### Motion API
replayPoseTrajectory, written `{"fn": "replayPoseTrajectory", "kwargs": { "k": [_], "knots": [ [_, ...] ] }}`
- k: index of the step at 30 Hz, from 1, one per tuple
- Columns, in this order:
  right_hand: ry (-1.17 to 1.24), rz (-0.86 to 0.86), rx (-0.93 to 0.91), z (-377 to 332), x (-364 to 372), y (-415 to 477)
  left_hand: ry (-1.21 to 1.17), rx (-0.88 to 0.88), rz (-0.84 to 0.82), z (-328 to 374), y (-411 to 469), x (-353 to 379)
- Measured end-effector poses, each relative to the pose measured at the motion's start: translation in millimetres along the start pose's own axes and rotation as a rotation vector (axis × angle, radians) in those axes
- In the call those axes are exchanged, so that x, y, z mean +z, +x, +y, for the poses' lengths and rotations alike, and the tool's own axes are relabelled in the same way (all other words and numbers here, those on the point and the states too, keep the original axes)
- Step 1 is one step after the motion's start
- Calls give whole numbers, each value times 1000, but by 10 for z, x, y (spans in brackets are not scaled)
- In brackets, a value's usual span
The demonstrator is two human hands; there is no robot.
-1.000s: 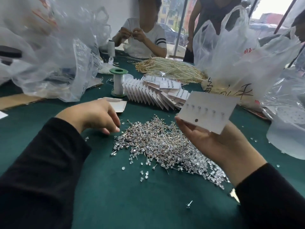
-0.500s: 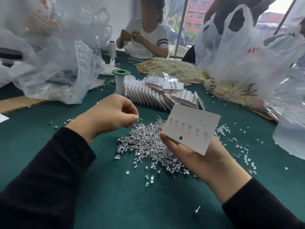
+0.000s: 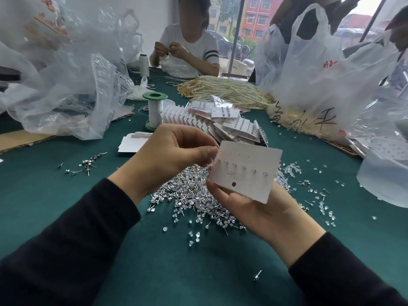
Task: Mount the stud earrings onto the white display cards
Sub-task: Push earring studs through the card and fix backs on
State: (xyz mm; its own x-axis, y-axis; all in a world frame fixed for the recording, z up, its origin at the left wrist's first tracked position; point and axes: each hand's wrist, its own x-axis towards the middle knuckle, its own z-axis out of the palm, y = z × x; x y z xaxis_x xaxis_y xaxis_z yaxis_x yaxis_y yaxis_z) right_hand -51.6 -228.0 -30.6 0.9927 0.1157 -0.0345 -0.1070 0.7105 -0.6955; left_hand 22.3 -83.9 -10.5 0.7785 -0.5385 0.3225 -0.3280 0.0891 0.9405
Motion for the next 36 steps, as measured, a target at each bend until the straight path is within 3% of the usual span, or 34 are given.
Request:
{"fn": "replayPoseTrajectory", "kwargs": {
  "k": [6, 11, 15, 18, 22, 24, 27, 29, 36],
  "knots": [
    [-144, 57, -10, 7, 30, -1, 37, -20, 11, -44, 9, 31],
    [-831, 303, -312, 20, 11, 15, 74, -110, 62, -81, 19, 61],
    [-1321, 408, -600, 32, -41, 28, -50, -288, -20, -28, -10, 75],
    [-1482, 403, -694, 41, -27, 17, -51, -371, 1, -30, -5, 45],
    [-1601, 264, -874, -19, 95, -80, -53, -489, 192, -50, 29, -1],
    [-1663, 24, -797, -21, 177, -166, -52, -518, 241, -59, 42, -29],
    [-1789, -294, -435, 92, 203, -222, -47, -562, 241, -72, 48, -60],
    [-1900, -338, -350, 180, 160, -205, -28, -594, 230, -79, 46, -60],
    [-1974, -413, -356, 232, 130, -193, 12, -597, 238, -94, 49, -62]
  ]
}}
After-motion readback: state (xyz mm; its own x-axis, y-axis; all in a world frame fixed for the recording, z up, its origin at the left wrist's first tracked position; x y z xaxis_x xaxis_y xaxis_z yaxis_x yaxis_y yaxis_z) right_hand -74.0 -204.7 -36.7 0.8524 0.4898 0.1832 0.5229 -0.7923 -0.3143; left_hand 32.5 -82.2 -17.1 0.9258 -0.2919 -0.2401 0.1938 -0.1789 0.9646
